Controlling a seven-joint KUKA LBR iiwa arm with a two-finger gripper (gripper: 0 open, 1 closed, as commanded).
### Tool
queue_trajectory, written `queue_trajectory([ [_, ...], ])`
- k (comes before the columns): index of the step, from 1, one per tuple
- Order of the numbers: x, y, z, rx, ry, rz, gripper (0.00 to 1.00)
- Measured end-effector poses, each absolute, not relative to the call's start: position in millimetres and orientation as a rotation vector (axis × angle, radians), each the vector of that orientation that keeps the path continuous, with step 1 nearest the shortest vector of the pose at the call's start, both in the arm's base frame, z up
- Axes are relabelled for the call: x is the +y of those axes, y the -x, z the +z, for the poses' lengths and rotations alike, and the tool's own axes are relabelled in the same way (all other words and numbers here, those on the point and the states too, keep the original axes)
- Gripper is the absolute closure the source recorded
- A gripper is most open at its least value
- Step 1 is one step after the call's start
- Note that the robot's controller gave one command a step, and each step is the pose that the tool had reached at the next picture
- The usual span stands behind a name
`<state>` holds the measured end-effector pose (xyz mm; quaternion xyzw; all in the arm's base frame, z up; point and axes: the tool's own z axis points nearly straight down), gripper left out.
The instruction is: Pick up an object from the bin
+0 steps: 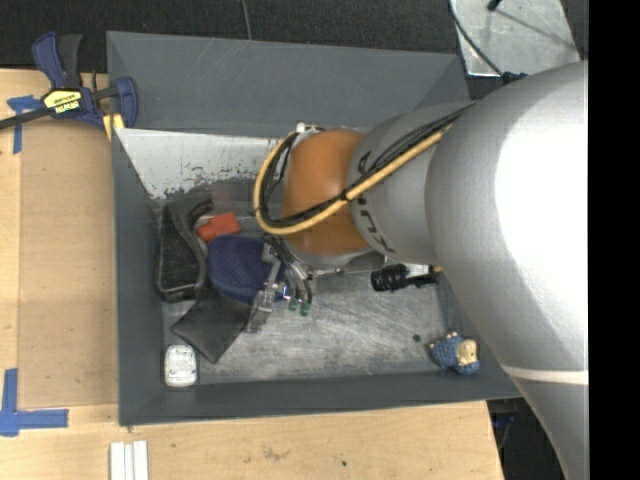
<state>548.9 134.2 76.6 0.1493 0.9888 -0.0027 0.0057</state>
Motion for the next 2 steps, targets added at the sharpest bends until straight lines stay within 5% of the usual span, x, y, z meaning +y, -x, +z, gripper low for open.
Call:
queue_trajectory([
  [1, 131.5, -555.4, 80.6, 3.069, -0.469, -0.002, 1.00],
  [2, 146.1, -550.3, 213.9, 3.118, -0.295, 0.004, 1.00],
])
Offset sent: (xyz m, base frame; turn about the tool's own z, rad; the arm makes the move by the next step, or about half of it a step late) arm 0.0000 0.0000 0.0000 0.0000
